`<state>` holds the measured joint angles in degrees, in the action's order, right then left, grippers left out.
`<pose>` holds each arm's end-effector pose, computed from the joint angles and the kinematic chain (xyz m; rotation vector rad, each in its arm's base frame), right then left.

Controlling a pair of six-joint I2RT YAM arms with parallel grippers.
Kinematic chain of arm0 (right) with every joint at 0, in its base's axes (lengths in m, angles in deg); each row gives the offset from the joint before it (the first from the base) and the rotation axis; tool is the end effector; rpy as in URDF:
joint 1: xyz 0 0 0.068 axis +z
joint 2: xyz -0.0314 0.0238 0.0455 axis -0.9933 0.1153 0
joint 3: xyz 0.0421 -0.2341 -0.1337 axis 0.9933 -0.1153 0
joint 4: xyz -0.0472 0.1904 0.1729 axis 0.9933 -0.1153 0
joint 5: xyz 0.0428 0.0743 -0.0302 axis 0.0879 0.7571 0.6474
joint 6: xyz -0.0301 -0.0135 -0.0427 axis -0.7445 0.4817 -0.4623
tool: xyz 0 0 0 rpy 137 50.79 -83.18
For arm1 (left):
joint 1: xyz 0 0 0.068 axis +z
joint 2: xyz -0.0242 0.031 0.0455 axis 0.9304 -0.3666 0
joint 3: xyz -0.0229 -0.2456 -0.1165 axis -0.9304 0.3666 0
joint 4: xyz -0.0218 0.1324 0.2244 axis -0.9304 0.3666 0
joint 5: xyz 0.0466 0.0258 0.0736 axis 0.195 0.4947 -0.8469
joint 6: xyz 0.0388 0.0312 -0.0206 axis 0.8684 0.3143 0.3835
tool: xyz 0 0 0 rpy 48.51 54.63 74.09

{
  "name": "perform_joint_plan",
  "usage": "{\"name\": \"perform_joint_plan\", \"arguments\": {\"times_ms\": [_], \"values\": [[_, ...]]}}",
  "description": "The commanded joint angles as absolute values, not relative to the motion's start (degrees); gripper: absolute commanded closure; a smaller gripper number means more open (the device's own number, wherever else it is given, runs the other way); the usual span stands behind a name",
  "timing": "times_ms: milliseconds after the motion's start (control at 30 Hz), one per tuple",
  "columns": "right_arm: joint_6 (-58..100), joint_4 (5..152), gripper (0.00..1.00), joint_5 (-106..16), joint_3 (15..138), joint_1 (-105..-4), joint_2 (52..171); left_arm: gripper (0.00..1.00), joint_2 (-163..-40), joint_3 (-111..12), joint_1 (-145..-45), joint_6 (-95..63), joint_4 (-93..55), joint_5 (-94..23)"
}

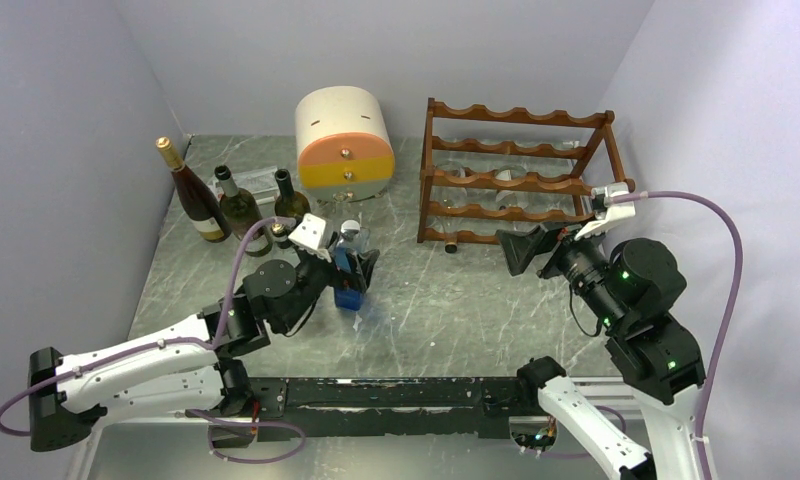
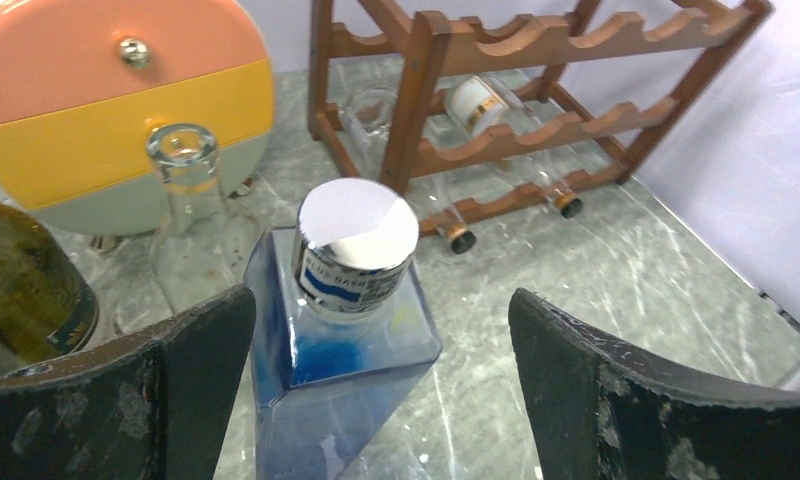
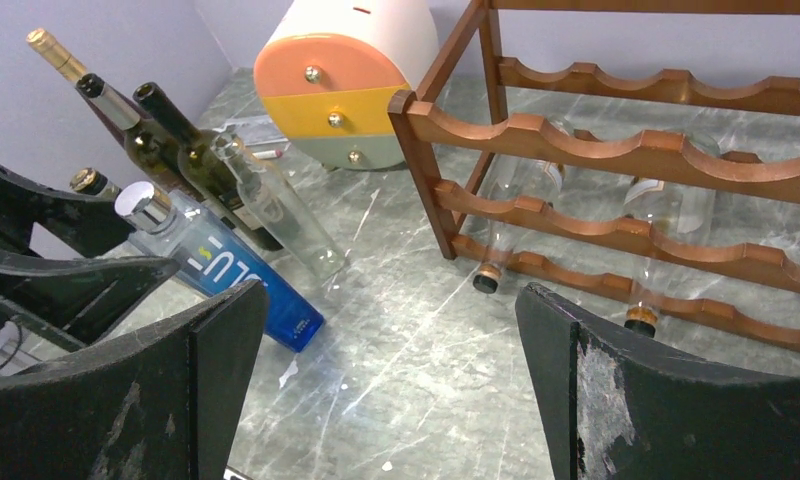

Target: Take the wine bottle off the wine rack

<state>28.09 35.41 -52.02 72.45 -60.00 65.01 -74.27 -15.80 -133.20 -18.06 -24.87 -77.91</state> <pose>0.0652 0.0287 0.4456 -0.1475 1.7081 0.4977 0.1029 -0.1709 0.3265 0.2525 1.6037 -0.5874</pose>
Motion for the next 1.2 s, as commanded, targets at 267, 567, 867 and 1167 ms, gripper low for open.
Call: {"name": "perform_joint_plan", "arguments": {"times_ms": [267, 567, 867, 1167], "values": [[26.8, 40.9, 0.00, -51.8, 71.0, -59.5, 66.9, 0.00, -66.1, -23.4, -133.4, -20.0, -9.5, -67.5], [28.6, 40.6, 0.00, -53.0, 71.3, -59.6, 68.5, 0.00, -65.9, -34.0, -133.4, -13.7, -0.5, -60.6], [29.9, 40.9, 0.00, -58.4, 72.0, -59.5, 71.3, 0.01, -69.0, -46.2, -133.4, -5.2, 4.3, -63.4], [29.0, 44.1, 0.00, -63.0, 72.2, -59.6, 79.6, 0.02, -79.4, -55.1, -124.0, 2.0, -0.4, -61.4]]}}
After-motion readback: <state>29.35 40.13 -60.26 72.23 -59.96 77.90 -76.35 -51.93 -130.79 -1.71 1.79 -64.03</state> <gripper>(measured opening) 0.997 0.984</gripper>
